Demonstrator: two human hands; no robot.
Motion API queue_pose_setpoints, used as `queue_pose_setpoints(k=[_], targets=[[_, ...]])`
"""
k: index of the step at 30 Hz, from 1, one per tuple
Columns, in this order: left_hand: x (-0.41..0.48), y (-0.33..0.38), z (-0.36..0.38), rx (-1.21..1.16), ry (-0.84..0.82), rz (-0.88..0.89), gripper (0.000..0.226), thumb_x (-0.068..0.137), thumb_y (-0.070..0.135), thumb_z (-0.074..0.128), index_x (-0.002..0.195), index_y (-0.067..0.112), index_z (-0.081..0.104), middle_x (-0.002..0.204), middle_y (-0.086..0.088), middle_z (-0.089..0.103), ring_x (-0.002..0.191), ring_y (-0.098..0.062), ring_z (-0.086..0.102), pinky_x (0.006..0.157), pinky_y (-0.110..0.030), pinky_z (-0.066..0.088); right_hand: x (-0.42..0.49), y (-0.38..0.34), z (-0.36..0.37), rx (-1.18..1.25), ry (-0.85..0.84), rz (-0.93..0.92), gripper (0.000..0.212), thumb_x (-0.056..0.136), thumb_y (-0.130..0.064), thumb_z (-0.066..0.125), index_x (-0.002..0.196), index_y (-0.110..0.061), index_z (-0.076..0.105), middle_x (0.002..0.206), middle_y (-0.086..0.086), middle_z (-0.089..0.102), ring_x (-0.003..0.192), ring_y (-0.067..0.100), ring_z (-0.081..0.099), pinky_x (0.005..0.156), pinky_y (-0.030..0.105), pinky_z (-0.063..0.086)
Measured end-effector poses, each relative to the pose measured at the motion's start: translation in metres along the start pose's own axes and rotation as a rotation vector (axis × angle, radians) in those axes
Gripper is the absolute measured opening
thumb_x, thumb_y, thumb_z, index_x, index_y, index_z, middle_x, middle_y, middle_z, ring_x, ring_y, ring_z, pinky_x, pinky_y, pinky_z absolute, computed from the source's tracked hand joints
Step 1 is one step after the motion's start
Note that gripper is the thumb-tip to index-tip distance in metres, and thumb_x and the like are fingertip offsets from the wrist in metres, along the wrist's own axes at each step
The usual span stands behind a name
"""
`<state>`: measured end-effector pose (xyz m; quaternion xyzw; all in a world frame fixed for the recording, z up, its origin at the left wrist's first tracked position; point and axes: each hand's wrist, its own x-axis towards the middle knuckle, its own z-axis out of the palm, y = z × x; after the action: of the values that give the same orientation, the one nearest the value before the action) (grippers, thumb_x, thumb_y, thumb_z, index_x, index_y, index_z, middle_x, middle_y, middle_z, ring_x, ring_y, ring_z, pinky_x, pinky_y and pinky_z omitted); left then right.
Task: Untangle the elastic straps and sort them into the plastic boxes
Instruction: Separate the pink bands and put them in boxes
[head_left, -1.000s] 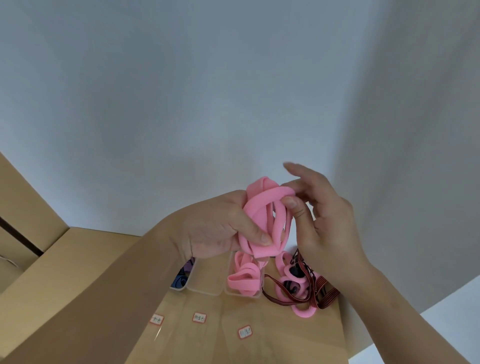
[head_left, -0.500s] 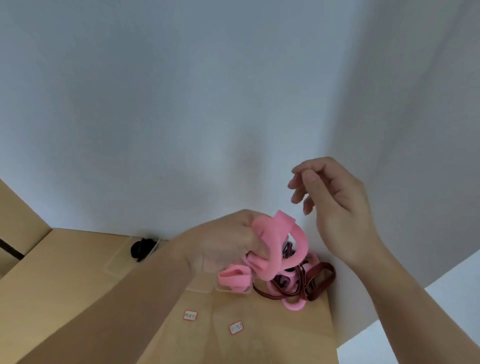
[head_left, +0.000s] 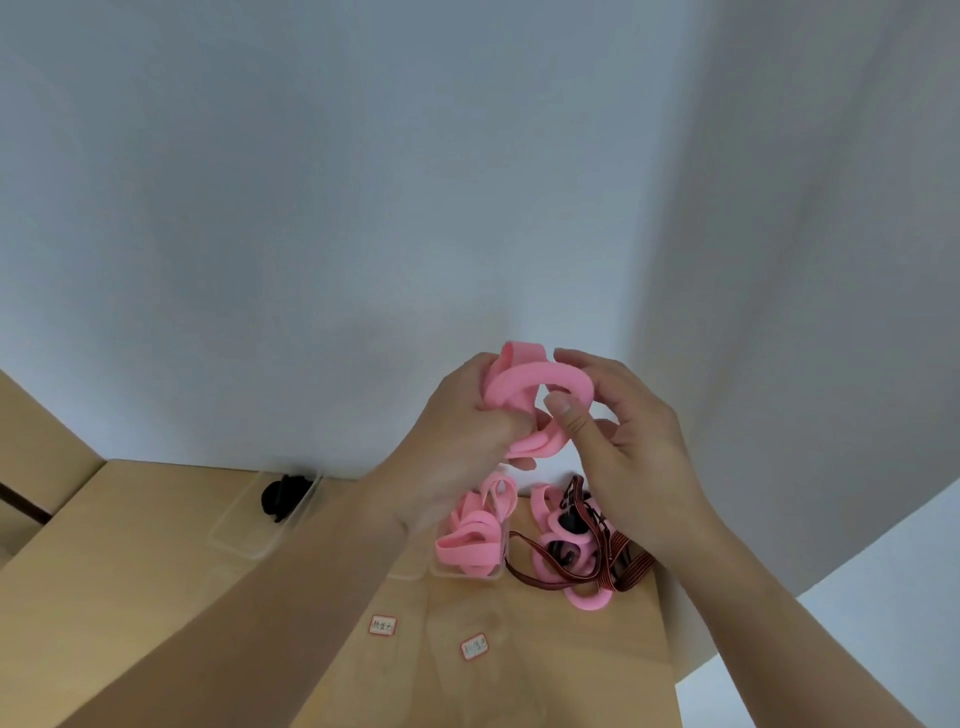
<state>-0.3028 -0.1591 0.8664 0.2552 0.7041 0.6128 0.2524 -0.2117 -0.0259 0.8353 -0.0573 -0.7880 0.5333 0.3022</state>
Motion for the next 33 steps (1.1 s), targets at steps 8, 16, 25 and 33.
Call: queue_pose_setpoints(k=[8, 16, 25, 33], targets=[[-0.004, -0.002, -0.001, -0.136, -0.014, 0.076, 0.05, 0.086, -0.011, 0.055, 0.126, 0.016, 0.066, 0.097, -0.006, 0.072, 0.087, -0.018, 0.07, 0.068, -0.03, 0.055, 0.004, 0.003, 0.009, 0.3, 0.244, 0.177, 0.013, 0.093, -0.011, 0.071, 0.103, -0.019, 0.069, 0.089, -0.005, 0.077, 0.077, 0.012, 0.073, 0.071, 0.02, 0.056], [-0.006, 0.008, -0.014, -0.234, -0.232, 0.021, 0.054, 0.092, -0.015, 0.052, 0.134, 0.017, 0.062, 0.101, -0.004, 0.071, 0.09, -0.018, 0.068, 0.071, -0.032, 0.054, 0.007, 0.001, 0.008, 0.218, 0.198, -0.014, 0.027, 0.101, -0.008, 0.058, 0.103, -0.033, 0.069, 0.087, -0.006, 0.074, 0.079, 0.012, 0.07, 0.074, 0.017, 0.054], [-0.003, 0.024, -0.023, -0.162, -0.408, -0.218, 0.054, 0.071, -0.005, 0.059, 0.125, -0.005, 0.06, 0.099, -0.015, 0.061, 0.082, -0.026, 0.064, 0.063, -0.038, 0.056, 0.014, 0.0, 0.009, 0.286, 0.19, -0.118, 0.02, 0.098, -0.012, 0.053, 0.103, -0.028, 0.065, 0.095, -0.017, 0.07, 0.088, 0.01, 0.065, 0.078, 0.025, 0.056], [-0.001, 0.028, -0.014, 0.052, -0.388, -0.294, 0.024, 0.061, 0.001, 0.053, 0.076, 0.01, 0.069, 0.071, -0.002, 0.061, 0.057, -0.015, 0.055, 0.05, -0.028, 0.046, 0.011, -0.011, 0.008, 0.315, 0.027, -0.142, 0.015, 0.103, -0.009, 0.045, 0.107, -0.013, 0.059, 0.123, 0.002, 0.067, 0.097, 0.025, 0.067, 0.077, 0.035, 0.057]])
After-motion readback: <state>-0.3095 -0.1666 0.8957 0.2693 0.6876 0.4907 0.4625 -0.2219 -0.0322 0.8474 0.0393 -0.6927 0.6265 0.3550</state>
